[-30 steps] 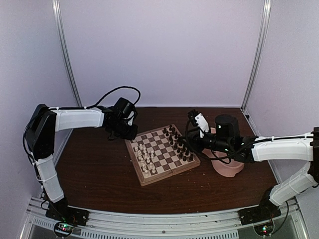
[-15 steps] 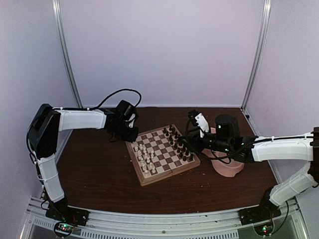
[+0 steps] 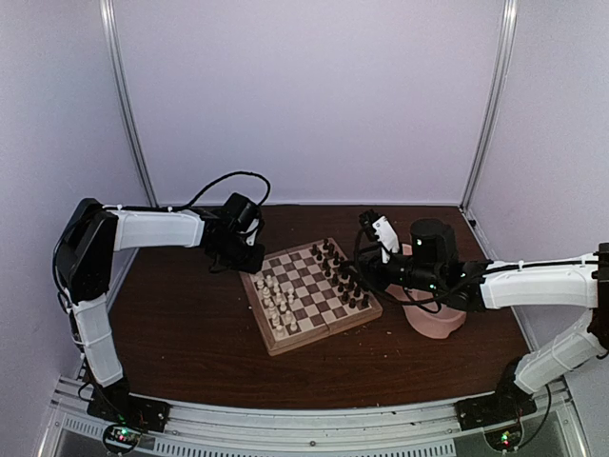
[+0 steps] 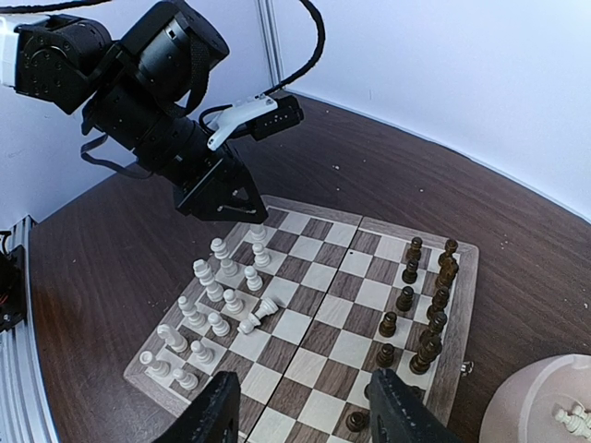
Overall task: Set up the chess pieces on the board
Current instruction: Pick up the bishop from the chessboard.
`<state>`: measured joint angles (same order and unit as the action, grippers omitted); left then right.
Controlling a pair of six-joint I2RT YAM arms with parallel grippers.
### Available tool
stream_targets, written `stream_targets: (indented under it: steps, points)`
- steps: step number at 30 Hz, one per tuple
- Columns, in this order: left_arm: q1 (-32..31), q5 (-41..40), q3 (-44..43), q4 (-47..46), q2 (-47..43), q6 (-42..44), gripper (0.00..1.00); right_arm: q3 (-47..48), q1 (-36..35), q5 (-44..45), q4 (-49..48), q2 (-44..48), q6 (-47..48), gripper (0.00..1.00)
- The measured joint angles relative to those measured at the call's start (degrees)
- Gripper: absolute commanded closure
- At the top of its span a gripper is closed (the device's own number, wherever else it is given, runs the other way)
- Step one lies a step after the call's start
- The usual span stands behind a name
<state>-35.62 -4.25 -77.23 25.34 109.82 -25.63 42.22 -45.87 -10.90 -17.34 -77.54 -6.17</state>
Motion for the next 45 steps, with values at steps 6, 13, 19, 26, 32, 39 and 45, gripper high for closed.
stream_targets:
  steps: [6, 13, 19, 26, 32, 39, 45]
  points:
    - [0.0, 0.17, 0.0, 0.2, 0.0, -0.15, 0.66, 0.98, 0.0, 0.02, 1.75, -0.76, -0.55, 0.55]
    - [0.0, 0.66, -0.02, 2.34, -2.27, -0.15, 0.63, 13.18, -1.55, 3.61, 14.51, -6.99, -5.57, 0.63]
    - [0.0, 1.9, 0.83, 3.23, -10.64, -0.2, 0.61, 19.89, -5.4, 5.95, 22.18, -10.82, -12.02, 0.64]
    - [0.0, 2.01, 7.52, 3.02, -24.17, -0.48, 0.58, 27.32, -8.52, 8.41, 29.03, -18.03, -16.59, 0.68]
    - [0.0, 1.01, 16.02, 3.26, -34.69, -1.29, 0.54, 34.86, -10.08, 11.26, 34.97, -25.51, -19.21, 0.7]
    - [0.0, 0.66, 21.46, 3.41, -43.65, -2.21, 0.54, 41.86, -10.4, 13.94, 40.37, -32.54, -21.42, 0.7]
    - [0.0, 0.72, 23.69, 3.52, -46.8, -2.56, 0.53, 47.21, -10.43, 15.26, 43.98, -38.56, -22.32, 0.7]
